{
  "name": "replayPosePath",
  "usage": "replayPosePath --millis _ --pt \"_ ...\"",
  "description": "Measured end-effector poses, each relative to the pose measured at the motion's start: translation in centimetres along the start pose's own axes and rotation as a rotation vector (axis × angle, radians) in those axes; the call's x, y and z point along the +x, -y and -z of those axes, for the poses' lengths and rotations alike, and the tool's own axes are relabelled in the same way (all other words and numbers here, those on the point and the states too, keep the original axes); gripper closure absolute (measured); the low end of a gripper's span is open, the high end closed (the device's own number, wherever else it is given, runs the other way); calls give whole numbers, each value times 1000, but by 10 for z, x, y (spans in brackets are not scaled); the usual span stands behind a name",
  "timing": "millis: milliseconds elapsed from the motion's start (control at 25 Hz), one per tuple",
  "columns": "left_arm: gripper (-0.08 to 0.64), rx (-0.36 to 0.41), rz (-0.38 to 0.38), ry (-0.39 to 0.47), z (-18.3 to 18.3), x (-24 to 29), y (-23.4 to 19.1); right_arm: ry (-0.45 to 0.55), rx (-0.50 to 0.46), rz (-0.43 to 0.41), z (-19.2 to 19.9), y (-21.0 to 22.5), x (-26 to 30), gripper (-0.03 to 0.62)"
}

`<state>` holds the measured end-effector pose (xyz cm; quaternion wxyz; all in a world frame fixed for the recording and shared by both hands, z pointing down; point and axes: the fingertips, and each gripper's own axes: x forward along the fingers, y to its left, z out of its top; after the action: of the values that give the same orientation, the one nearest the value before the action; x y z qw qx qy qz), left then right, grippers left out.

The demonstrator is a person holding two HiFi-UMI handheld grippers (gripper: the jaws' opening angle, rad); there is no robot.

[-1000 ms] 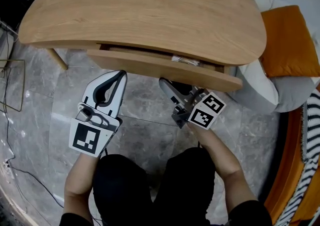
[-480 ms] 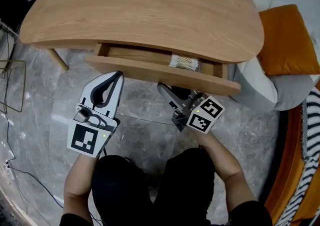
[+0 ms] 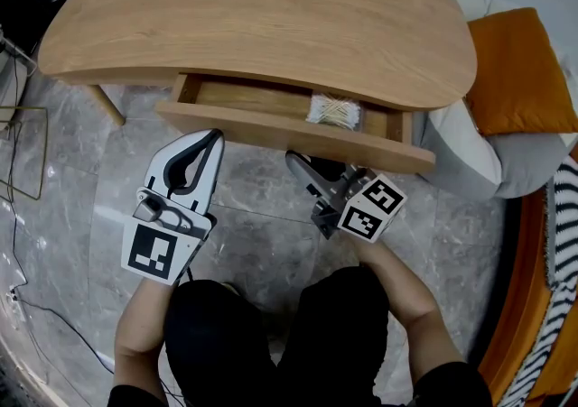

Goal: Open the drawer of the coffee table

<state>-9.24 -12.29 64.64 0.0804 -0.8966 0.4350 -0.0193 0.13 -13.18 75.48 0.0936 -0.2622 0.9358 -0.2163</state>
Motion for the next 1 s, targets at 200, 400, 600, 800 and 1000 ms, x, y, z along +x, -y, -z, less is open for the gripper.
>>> replayPosePath --millis 200,400,600,800,1000 --pt "553 -2 -4 -3 0 1 -2 -8 -21 -9 1 -3 -1 459" --pt "553 -4 -6 -2 -1 1 -1 -16 -27 -9 3 -2 0 459" --pt "554 -6 -14 -3 -1 -1 -2 -21 -45 -10 4 -2 -2 459" --pt "554 -9 -25 1 -3 -2 -3 -38 -48 -24 5 -3 -3 457" --pt "554 -23 -21 1 -2 1 -2 -87 -59 -48 14 -4 -9 457"
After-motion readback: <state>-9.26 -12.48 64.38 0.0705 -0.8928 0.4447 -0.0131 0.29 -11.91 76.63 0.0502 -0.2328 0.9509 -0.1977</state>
